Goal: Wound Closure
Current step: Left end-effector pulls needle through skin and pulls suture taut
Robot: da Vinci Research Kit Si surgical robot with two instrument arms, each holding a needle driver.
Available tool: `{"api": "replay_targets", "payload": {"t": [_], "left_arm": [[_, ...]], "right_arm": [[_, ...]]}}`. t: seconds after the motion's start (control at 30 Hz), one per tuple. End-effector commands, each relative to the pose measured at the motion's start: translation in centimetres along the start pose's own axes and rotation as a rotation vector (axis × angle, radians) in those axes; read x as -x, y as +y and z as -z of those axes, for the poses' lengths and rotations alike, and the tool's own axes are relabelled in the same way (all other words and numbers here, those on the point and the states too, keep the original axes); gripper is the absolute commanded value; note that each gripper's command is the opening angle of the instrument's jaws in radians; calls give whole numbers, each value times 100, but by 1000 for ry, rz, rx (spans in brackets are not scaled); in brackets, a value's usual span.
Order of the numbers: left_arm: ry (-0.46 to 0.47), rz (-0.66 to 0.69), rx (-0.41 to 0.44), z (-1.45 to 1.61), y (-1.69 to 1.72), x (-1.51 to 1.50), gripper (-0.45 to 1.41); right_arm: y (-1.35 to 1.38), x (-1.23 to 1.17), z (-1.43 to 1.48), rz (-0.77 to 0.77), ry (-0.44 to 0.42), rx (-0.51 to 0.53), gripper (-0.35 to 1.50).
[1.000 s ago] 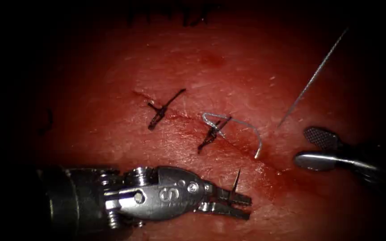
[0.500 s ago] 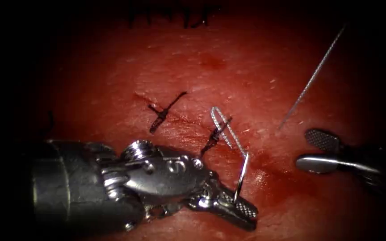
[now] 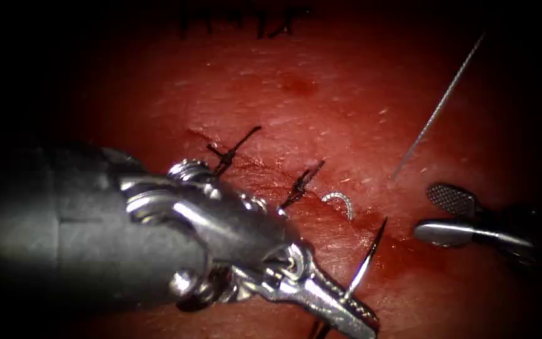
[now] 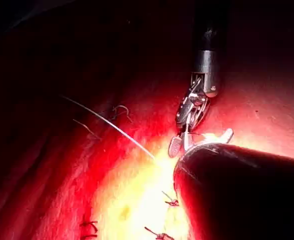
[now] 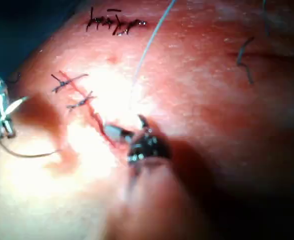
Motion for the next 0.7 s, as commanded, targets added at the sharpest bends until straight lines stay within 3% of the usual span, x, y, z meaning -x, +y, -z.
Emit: {"api": "replay_targets", "payload": {"t": [0.03, 0.33, 0.5, 0.57, 0.7], "left_arm": [[2, 7, 11, -3, 0, -5, -45], [14, 11, 73, 9, 44, -6, -45], [70, -203, 41, 17, 63, -11, -45], [127, -359, -23, 23, 64, -14, -45], [186, -514, -121, 36, 62, -12, -45]], "right_arm": [[-1, 7, -7, -8, -2, -3, 91], [-4, 9, -6, -37, -8, -15, 86], [-7, 11, -5, -35, -14, -29, 81], [-10, 13, -4, -34, -27, -36, 81], [-19, 15, -2, 17, -86, -35, 84]]}}
